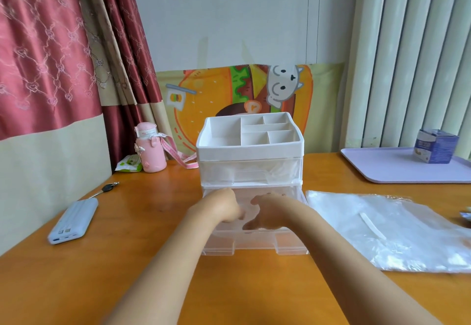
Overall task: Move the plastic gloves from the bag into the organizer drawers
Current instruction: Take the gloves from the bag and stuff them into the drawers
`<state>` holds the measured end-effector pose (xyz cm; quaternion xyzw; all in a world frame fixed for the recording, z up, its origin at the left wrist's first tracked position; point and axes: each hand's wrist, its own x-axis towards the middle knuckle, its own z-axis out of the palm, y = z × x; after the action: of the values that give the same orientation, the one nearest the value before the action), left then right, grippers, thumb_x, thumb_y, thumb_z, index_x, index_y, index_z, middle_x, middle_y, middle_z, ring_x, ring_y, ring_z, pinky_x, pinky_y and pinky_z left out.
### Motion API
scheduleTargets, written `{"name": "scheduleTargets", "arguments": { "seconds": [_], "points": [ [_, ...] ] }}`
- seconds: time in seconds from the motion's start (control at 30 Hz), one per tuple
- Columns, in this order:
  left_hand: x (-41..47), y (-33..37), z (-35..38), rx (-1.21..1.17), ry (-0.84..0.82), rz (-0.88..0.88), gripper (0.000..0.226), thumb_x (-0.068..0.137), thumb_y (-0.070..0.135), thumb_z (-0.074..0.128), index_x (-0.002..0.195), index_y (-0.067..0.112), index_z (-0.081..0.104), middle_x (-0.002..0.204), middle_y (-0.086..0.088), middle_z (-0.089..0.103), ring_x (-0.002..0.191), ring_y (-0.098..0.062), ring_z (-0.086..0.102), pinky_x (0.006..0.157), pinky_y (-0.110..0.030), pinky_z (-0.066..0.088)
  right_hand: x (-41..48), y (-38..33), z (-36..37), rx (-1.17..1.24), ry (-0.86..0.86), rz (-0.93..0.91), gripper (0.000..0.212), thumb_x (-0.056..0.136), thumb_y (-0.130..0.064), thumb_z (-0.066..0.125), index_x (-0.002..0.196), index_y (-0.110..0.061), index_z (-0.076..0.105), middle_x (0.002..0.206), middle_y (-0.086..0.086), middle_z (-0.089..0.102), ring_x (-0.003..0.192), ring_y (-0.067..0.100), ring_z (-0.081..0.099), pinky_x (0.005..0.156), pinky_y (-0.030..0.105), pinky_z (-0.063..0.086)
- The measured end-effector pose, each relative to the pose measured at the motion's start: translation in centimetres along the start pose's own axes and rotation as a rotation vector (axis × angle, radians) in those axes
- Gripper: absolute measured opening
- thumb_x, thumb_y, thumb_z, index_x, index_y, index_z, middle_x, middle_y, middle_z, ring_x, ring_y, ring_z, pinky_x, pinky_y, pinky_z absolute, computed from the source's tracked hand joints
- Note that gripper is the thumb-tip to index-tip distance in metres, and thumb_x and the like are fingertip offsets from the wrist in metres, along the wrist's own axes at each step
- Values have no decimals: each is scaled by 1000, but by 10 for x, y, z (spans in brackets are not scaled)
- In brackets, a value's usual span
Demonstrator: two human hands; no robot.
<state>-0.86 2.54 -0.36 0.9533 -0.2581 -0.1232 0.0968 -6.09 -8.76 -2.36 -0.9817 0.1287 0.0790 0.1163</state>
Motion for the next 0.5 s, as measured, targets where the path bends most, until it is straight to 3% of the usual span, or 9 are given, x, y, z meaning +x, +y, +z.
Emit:
{"name": "scheduleTargets", "arguments": {
  "seconds": [0.13, 0.23, 0.33, 0.4, 0.5],
  "points": [
    [4, 10, 2, 82, -57, -14, 53, 96, 33, 54, 142, 10, 43, 141, -9, 48, 122, -25, 51, 91, -29, 43, -5, 8, -4, 303, 69, 37, 58, 98, -19, 48, 150, -13, 24, 153, 7, 32, 139, 25, 31, 113, 34, 26],
    [5, 15, 0, 126, -95, -11, 59, 92, 35, 61, 142, 9, 42, 141, -9, 48, 123, -27, 51, 96, -32, 43, -13, 10, -8, 412, 61, 86, 56, 100, -15, 43, 151, -12, 21, 154, 8, 31, 138, 24, 34, 107, 30, 30],
    [6, 18, -1, 160, -132, -11, 66, 88, 43, 65, 141, 9, 44, 141, -9, 49, 123, -28, 51, 98, -33, 43, -17, 11, -14, 331, 58, 113, 45, 101, -13, 37, 145, -6, 33, 149, 10, 37, 134, 24, 38, 104, 29, 32],
    [8, 19, -2, 193, -134, -21, 70, 86, 47, 66, 141, 8, 44, 140, -8, 49, 123, -27, 51, 98, -32, 42, -22, 9, -15, 236, 73, 124, 36, 99, -8, 32, 131, -4, 48, 138, 12, 47, 123, 25, 46, 97, 28, 37],
    [7, 18, -4, 223, -131, -37, 69, 83, 50, 68, 134, 7, 50, 134, -8, 55, 115, -26, 55, 92, -31, 44, -28, 9, -14, 128, 232, 150, 17, 93, -4, 39, 87, -7, 55, 101, 10, 58, 86, 25, 50, 72, 29, 40]
  ]
}}
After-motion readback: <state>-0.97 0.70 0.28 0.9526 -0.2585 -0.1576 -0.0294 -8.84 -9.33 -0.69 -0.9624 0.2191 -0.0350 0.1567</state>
